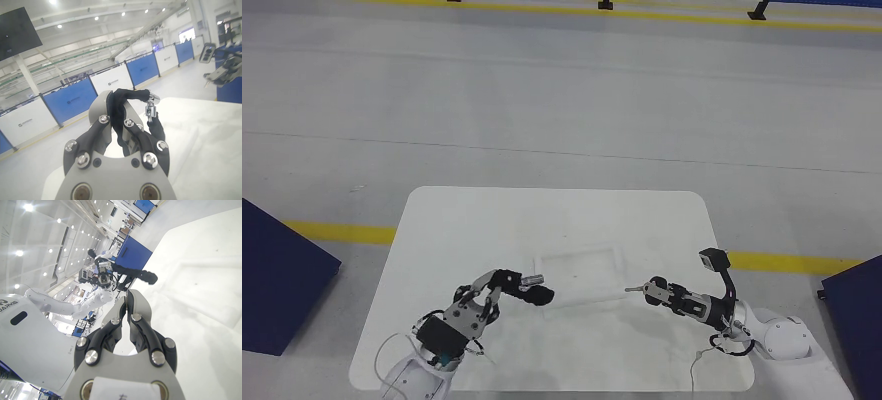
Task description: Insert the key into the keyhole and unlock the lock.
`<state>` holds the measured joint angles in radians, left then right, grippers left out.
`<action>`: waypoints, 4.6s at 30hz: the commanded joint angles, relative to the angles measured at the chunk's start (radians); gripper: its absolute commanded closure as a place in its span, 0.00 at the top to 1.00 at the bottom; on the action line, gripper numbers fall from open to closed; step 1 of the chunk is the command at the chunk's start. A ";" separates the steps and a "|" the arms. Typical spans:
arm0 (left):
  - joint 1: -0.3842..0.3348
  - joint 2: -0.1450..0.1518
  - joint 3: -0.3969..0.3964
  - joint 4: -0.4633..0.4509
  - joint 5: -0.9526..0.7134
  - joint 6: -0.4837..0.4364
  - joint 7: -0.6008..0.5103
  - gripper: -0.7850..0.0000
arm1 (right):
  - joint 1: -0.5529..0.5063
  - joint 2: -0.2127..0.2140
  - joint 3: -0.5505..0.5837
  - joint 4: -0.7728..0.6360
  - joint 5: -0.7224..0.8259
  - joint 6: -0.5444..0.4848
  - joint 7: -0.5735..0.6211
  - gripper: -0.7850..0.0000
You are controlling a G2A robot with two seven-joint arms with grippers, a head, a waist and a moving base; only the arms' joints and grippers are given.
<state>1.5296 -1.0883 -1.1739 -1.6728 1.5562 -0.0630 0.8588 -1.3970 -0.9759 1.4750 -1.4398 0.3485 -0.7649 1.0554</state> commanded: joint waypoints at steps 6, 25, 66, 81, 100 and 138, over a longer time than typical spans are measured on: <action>-0.011 -0.008 0.050 0.054 -0.070 -0.167 0.155 0.00 | 0.000 0.000 0.000 0.000 0.000 0.000 0.000 0.00; -0.004 -0.029 0.141 0.077 -0.154 -0.290 0.213 0.00 | 0.000 0.000 0.000 0.000 0.000 0.000 0.000 0.00; -0.109 -0.136 0.378 0.255 -0.462 -0.421 0.353 0.00 | -0.084 0.002 -0.069 -0.138 -0.028 -0.205 -0.205 0.00; -0.097 -0.137 0.374 0.225 -0.479 -0.463 0.319 0.00 | -0.020 0.044 -0.236 -0.177 0.010 -0.247 -0.247 0.00; -0.095 -0.149 0.368 0.221 -0.578 -0.664 0.234 0.00 | 0.026 0.084 -0.345 -0.178 0.180 -0.187 -0.187 0.00; -0.095 -0.149 0.368 0.221 -0.578 -0.664 0.234 0.00 | -0.042 0.080 -0.304 -0.336 0.198 0.149 -0.262 0.00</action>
<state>1.4350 -1.2371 -0.8062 -1.4516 0.9782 -0.7271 1.0931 -1.4381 -0.8955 1.1682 -1.7708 0.5507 -0.6333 0.7966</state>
